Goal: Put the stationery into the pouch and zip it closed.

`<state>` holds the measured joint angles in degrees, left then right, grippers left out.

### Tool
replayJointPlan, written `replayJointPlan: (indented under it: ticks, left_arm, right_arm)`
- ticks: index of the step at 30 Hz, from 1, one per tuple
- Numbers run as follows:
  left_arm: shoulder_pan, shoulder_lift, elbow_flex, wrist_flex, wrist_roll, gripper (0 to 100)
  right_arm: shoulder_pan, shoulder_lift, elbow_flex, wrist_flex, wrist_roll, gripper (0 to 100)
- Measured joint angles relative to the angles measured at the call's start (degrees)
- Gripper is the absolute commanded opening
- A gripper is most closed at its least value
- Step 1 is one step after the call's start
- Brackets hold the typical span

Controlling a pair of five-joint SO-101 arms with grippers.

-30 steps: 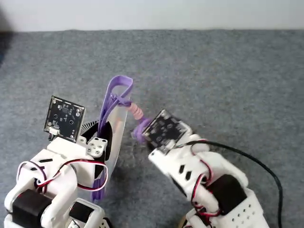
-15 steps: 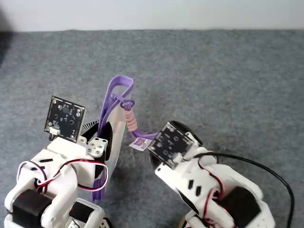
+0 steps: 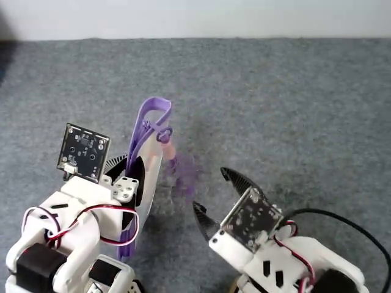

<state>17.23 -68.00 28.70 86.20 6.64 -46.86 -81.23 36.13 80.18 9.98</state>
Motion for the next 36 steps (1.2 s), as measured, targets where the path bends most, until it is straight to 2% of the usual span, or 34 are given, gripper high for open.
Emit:
replayJointPlan:
  ticks: [7,14,17,22,36]
  left_arm:
    - [0.00,0.00,0.00,0.00,0.00,1]
    - [0.00,0.00,0.00,0.00,0.00,1]
    - [0.00,0.00,0.00,0.00,0.00,1]
    - [-0.09,0.00,0.00,0.00,0.09,1]
    - [-0.18,0.00,0.00,0.00,0.09,1]
  right_arm:
    - [0.09,12.22,5.89,-17.85,-2.37,26.6]
    - [0.62,24.88,6.15,-30.95,-2.37,26.5]
    - [1.49,29.10,6.15,-35.60,-2.55,21.1]
    - [3.08,33.58,6.15,-39.56,-2.55,10.9]
    - [4.75,36.31,6.15,-43.52,-2.55,9.9]
